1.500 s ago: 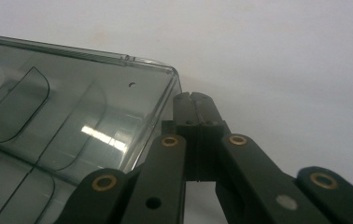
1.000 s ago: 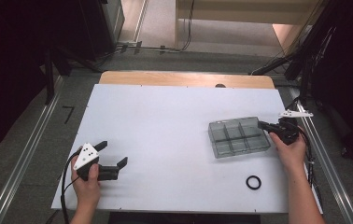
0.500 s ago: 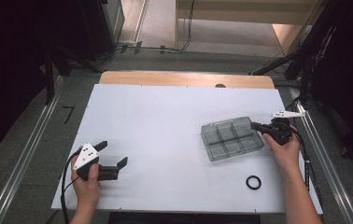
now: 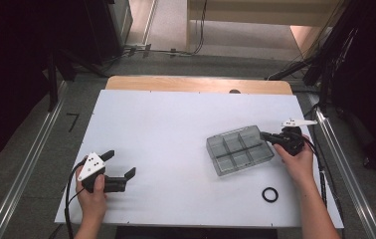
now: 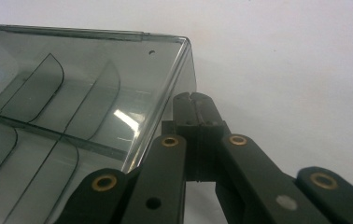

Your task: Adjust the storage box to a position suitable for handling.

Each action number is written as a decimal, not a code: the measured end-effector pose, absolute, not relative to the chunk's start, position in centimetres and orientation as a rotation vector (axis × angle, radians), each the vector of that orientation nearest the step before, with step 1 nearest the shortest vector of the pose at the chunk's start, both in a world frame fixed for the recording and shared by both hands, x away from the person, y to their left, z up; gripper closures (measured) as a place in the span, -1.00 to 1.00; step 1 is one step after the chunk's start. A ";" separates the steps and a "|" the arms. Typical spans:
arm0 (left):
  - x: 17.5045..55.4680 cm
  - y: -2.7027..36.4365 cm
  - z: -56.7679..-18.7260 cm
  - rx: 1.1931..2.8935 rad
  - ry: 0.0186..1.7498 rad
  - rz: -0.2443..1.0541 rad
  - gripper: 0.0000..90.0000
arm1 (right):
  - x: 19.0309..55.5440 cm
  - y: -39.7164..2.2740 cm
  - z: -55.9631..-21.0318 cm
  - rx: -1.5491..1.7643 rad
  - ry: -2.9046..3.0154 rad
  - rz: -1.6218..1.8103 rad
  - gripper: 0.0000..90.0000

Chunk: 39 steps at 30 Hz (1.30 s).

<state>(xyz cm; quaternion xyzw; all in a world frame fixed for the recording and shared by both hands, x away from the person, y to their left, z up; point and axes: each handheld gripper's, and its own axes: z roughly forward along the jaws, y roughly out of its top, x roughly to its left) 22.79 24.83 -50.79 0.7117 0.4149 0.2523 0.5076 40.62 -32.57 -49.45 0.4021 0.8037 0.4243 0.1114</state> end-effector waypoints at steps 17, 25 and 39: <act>22.8 24.8 -50.8 1.718 0.999 0.605 -1.00 | 39.9 -30.3 -49.0 1.120 2.434 1.238 0.96; 22.8 24.8 -50.8 1.718 1.000 0.605 -1.00 | 39.6 -29.4 -49.0 1.110 2.464 1.245 0.96; 22.8 24.9 -50.8 1.718 0.998 0.601 -1.00 | 38.8 -27.6 -49.1 1.073 2.529 1.207 0.96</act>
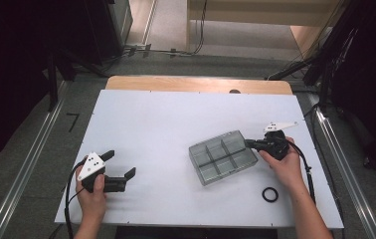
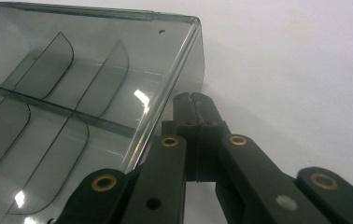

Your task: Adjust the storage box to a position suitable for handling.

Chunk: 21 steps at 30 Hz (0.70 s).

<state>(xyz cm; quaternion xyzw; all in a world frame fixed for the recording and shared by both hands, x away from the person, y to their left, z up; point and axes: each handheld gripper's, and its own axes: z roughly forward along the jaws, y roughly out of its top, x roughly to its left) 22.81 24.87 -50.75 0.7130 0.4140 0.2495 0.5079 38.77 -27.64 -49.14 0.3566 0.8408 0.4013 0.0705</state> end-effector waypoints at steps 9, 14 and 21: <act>22.8 24.9 -50.7 1.712 0.995 0.599 -1.00 | 38.1 -26.3 -49.0 1.031 2.568 1.182 0.96; 22.8 24.9 -50.7 1.711 0.995 0.598 -1.00 | 37.6 -25.8 -49.0 1.009 2.590 1.175 0.96; 22.7 24.9 -50.7 1.710 0.994 0.595 -1.00 | 36.3 -25.3 -48.9 1.030 2.604 1.179 0.96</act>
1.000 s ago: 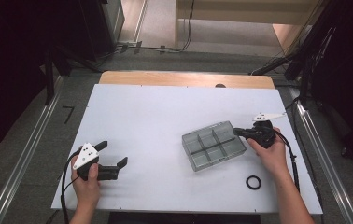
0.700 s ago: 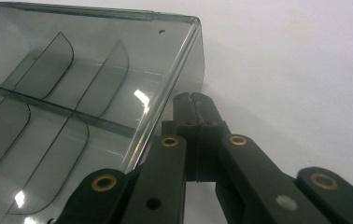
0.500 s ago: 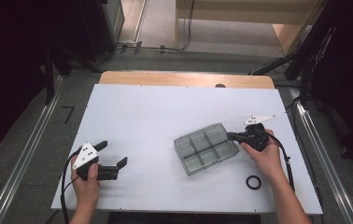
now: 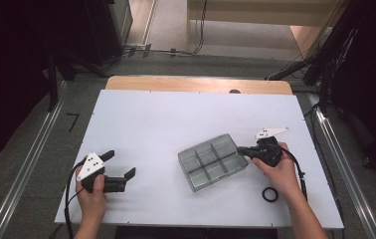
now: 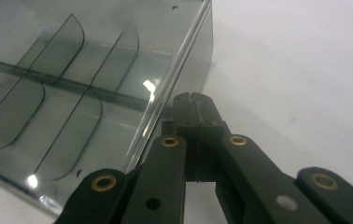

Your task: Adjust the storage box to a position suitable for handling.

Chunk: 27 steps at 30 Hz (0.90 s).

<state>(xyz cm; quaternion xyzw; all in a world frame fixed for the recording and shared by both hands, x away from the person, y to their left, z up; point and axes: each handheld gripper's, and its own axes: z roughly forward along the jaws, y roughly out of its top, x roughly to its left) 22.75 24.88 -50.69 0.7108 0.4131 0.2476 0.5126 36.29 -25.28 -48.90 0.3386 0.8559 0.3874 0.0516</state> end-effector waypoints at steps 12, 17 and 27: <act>22.7 24.6 -50.6 1.703 0.985 0.584 -1.00 | 33.5 -24.2 -49.0 1.006 2.638 1.179 0.96; 22.7 24.4 -50.5 1.699 0.981 0.571 -1.00 | 32.4 -23.4 -49.0 0.996 2.653 1.182 0.95; 22.6 24.1 -50.4 1.692 0.972 0.549 -1.00 | 29.7 -21.9 -48.9 0.973 2.679 1.177 0.95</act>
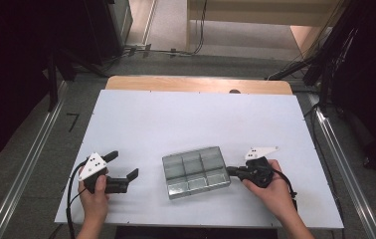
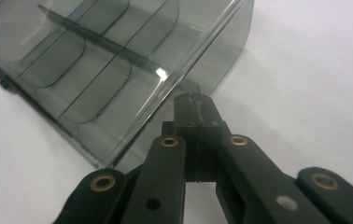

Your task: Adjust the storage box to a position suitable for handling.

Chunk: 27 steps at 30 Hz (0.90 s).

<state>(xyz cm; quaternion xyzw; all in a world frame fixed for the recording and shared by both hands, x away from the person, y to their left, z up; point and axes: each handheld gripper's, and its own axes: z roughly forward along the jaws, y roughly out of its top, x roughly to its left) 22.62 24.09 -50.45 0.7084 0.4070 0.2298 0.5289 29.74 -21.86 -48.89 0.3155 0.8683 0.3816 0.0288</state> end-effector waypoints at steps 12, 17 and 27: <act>22.7 23.4 -50.4 1.698 0.956 0.482 -1.00 | 26.7 -20.3 -49.4 0.927 2.706 1.195 0.95; 23.1 23.1 -50.6 1.693 0.978 0.428 -0.99 | 25.6 -19.7 -49.6 0.900 2.728 1.193 0.95; 23.4 23.2 -50.2 1.662 1.026 0.358 -0.31 | 24.9 -18.9 -49.7 0.782 2.778 1.219 0.95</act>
